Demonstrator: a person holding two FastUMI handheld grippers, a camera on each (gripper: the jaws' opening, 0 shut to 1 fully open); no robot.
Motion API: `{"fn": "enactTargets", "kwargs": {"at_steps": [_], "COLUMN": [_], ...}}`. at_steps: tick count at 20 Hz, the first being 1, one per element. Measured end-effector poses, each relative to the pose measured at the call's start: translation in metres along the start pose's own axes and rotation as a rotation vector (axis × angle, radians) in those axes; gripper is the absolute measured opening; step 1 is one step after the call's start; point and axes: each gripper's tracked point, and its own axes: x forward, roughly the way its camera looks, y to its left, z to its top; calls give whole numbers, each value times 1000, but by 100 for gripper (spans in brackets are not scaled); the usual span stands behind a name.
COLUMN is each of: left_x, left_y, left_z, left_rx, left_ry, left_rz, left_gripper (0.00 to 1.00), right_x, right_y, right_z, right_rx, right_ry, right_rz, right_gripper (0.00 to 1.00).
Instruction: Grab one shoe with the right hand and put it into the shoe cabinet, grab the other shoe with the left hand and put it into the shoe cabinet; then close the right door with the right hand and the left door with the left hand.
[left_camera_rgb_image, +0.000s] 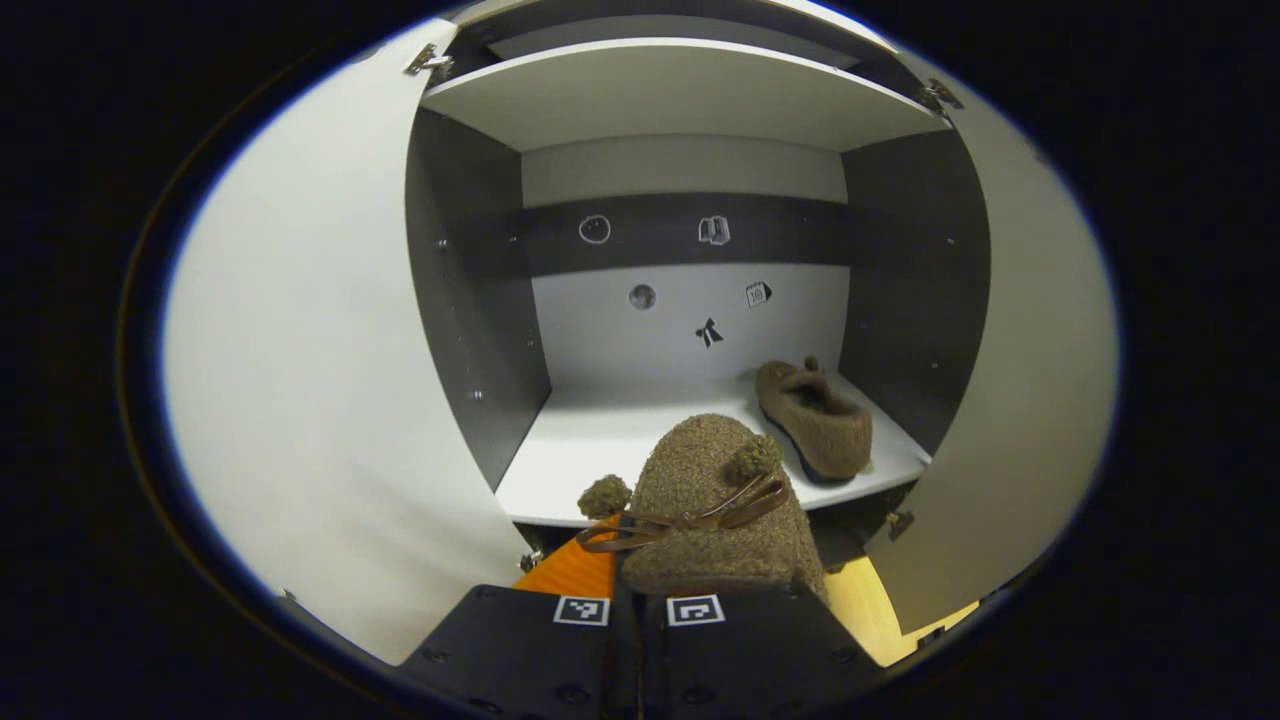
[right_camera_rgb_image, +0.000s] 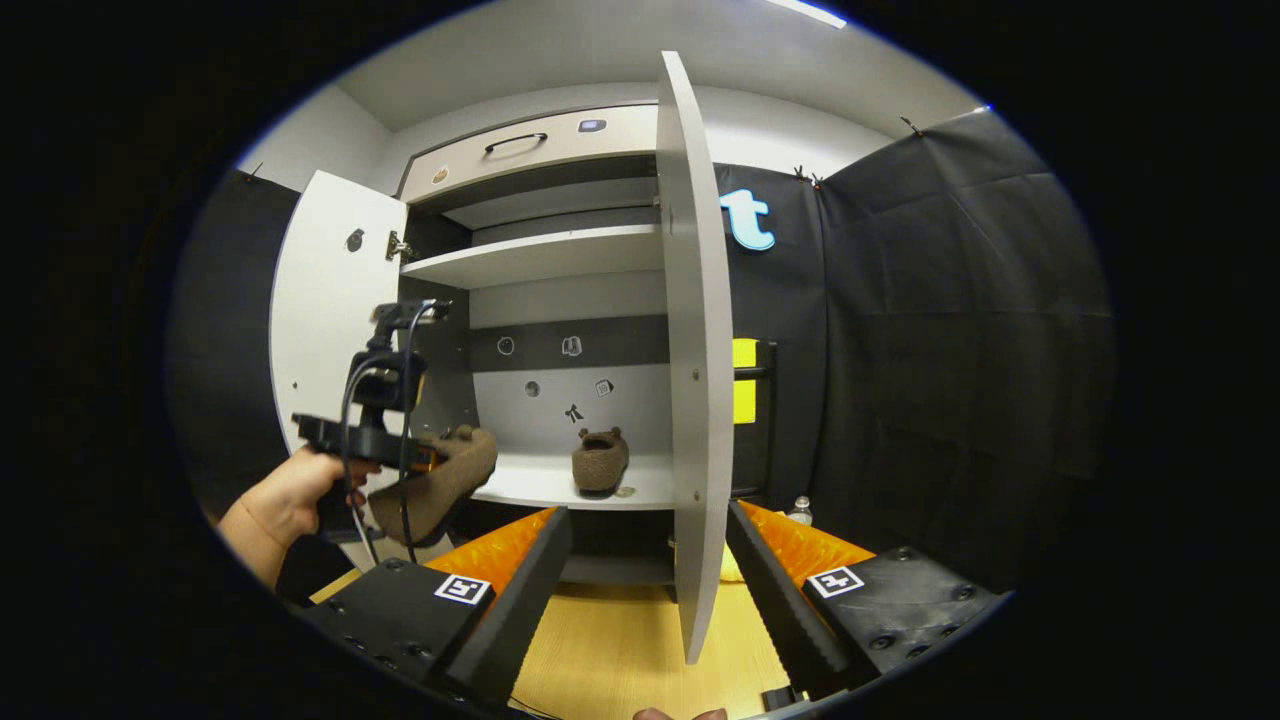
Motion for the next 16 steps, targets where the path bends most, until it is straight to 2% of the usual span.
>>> {"fn": "enactTargets", "kwargs": {"at_steps": [5, 8, 11, 16], "left_x": [67, 116, 158, 212], "left_y": [1, 10, 16, 15], "left_z": [41, 50, 53, 35], "left_rx": [27, 52, 111, 143], "left_ry": [21, 47, 86, 169], "left_rz": [31, 90, 121, 130], "left_gripper": [6, 6, 6, 7], "right_x": [-6, -6, -1, 5], "right_y": [-15, -26, -46, -81], "right_z": [-9, -13, -17, -26], "right_rx": [31, 36, 31, 53], "right_ry": [17, 31, 40, 64], "right_rz": [-19, -33, -62, -126], "right_gripper": [98, 98, 98, 98]}}
